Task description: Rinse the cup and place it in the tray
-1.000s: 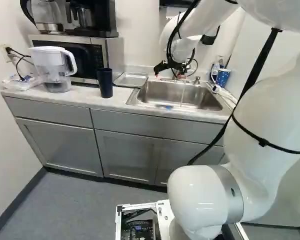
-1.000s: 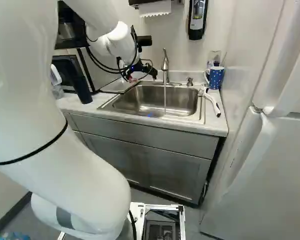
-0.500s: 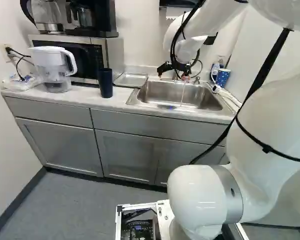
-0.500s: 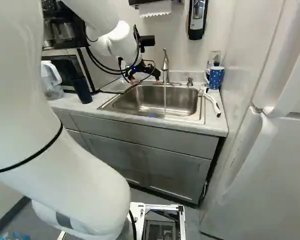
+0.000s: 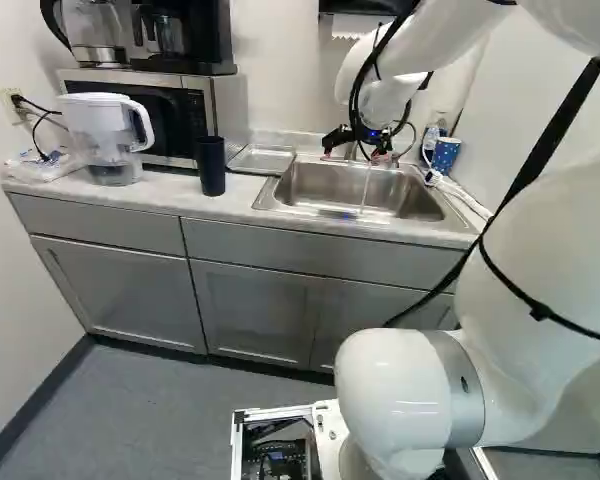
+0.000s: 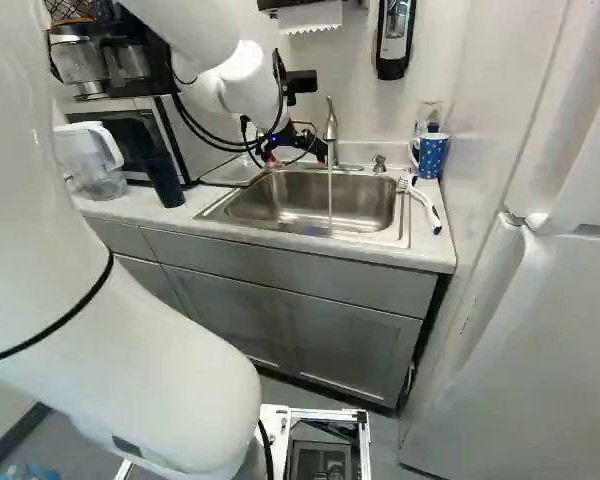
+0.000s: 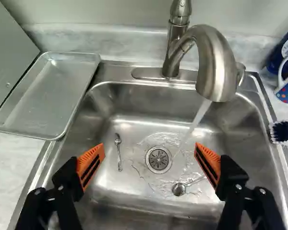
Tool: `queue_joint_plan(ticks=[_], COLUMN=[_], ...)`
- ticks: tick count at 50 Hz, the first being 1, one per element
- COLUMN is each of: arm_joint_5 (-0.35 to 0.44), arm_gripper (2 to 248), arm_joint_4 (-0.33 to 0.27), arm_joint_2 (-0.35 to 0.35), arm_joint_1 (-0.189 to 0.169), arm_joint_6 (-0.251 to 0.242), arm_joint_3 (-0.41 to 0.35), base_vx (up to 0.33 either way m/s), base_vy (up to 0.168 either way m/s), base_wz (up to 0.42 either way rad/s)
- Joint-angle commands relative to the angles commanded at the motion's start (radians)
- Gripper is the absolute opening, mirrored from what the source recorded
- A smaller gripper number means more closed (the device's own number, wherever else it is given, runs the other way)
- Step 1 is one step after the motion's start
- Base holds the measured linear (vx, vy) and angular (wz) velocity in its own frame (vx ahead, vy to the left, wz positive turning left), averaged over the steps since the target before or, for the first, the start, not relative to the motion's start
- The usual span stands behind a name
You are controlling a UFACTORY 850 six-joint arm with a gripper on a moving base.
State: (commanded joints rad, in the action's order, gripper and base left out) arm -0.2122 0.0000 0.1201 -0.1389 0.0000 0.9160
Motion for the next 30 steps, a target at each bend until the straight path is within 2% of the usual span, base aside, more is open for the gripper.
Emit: queue_joint_plan(ticks=[30], arm_joint_5=[0.0], arm_gripper=[247], arm_joint_4=[0.0], arm_joint_2=[0.052], arm_joint_1=[-0.052], arm_joint_6=[0.0], arm_joint_3=[-0.048], base_vx=[0.0], base_vy=[0.0], base_wz=[0.0])
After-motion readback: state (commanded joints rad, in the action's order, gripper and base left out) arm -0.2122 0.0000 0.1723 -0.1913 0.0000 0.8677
